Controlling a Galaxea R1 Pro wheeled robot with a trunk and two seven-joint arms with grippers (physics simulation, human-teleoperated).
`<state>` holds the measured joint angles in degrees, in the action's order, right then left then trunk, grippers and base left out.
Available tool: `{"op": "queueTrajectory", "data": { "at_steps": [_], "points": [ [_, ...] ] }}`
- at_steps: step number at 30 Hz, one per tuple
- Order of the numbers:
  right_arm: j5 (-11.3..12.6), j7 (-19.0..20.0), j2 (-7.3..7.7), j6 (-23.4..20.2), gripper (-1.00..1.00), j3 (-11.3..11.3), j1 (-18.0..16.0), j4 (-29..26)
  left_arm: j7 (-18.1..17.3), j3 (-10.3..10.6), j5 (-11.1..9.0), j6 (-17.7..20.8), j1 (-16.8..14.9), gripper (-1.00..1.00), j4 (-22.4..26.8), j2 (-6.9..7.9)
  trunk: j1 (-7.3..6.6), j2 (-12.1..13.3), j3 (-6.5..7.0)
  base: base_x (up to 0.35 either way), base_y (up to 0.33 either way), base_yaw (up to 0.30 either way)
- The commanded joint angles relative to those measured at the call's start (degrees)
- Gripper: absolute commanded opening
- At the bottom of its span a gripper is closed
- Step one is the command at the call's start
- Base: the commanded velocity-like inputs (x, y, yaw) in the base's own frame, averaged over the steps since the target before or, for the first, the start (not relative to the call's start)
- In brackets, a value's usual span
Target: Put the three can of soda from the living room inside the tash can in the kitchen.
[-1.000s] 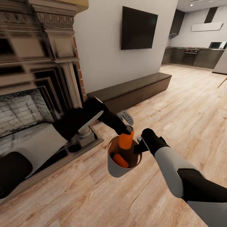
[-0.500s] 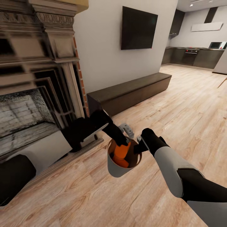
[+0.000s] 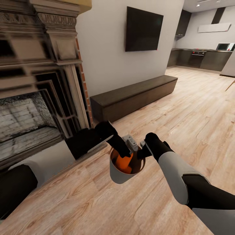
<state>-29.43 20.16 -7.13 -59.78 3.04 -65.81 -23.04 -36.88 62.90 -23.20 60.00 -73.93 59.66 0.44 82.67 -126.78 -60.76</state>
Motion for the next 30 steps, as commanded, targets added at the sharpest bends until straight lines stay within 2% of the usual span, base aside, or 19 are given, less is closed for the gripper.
{"op": "queueTrajectory", "data": {
  "at_steps": [1, 12, 18, 30],
  "points": [
    [1.9, 0.1, -0.02, -0.2, -1.0, 0.2, 0.0, 0.0, 0.3, 0.0, 0.2, 0.0, 0.1, -1.0, 0.0, 0.0, -0.01, 0.0, 0.01, 0.0, 0.0, 0.0],
    [1.9, 0.1, -0.02, -0.2, -1.0, 0.1, 0.0, 0.0, 0.9, 0.1, 0.3, 0.0, 1.5, -1.0, 0.0, 0.0, -0.01, 0.0, 0.01, 0.0, 0.0, 0.0],
    [1.9, 0.1, -0.02, -0.2, -1.0, 0.1, 0.0, 0.0, 1.0, 2.2, 0.2, 0.0, 1.5, -1.0, 0.0, 0.07, -0.01, 0.0, 0.01, 0.0, 0.0, 0.0],
    [1.9, 0.1, -0.07, -0.2, -1.0, 0.1, 0.0, 0.0, 1.0, 2.7, 0.3, 0.0, 1.5, -1.0, 0.0, 0.09, -0.01, 0.0, 0.01, 0.0, 0.0, 0.0]
  ]
}}
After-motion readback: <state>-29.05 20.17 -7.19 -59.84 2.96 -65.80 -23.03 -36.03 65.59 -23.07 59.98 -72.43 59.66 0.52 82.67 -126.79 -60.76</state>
